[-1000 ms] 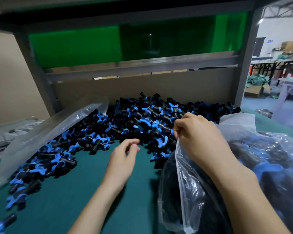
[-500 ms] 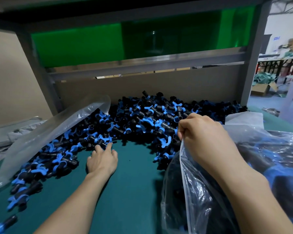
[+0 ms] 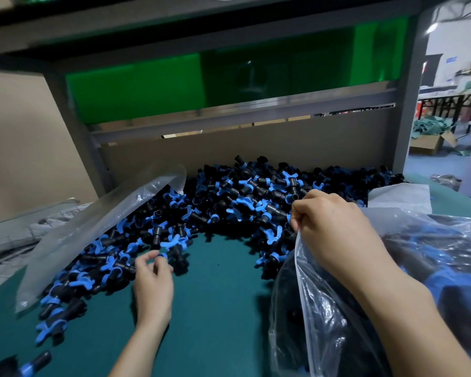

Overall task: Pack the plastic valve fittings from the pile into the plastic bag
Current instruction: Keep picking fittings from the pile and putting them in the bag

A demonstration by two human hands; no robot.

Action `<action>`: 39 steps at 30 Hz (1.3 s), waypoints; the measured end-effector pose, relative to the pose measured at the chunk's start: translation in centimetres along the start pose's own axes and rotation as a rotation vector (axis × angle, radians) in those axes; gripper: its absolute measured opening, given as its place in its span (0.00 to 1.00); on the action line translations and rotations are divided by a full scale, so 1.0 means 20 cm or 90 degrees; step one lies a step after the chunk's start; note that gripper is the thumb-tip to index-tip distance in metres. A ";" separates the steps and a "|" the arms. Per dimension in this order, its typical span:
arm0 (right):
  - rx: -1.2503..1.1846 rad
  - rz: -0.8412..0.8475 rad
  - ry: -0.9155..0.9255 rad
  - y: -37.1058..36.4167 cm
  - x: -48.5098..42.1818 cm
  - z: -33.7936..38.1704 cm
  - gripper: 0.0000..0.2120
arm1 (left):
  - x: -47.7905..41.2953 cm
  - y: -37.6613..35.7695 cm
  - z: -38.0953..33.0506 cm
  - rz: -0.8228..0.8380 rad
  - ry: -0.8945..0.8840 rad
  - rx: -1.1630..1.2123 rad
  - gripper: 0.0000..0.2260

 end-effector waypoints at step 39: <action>0.059 0.042 0.015 -0.02 0.00 0.01 0.14 | 0.33 -0.21 -0.10 0.412 0.298 0.504 0.12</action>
Point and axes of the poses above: each hand's wrist, its own x-axis away from the middle knuckle, its own y-axis out of the back of the hand, z = x × y, the point moved 4 cm from there along -x, towards the middle knuckle, and after that the axes turned 5 degrees about y, right-handed, at the moved point
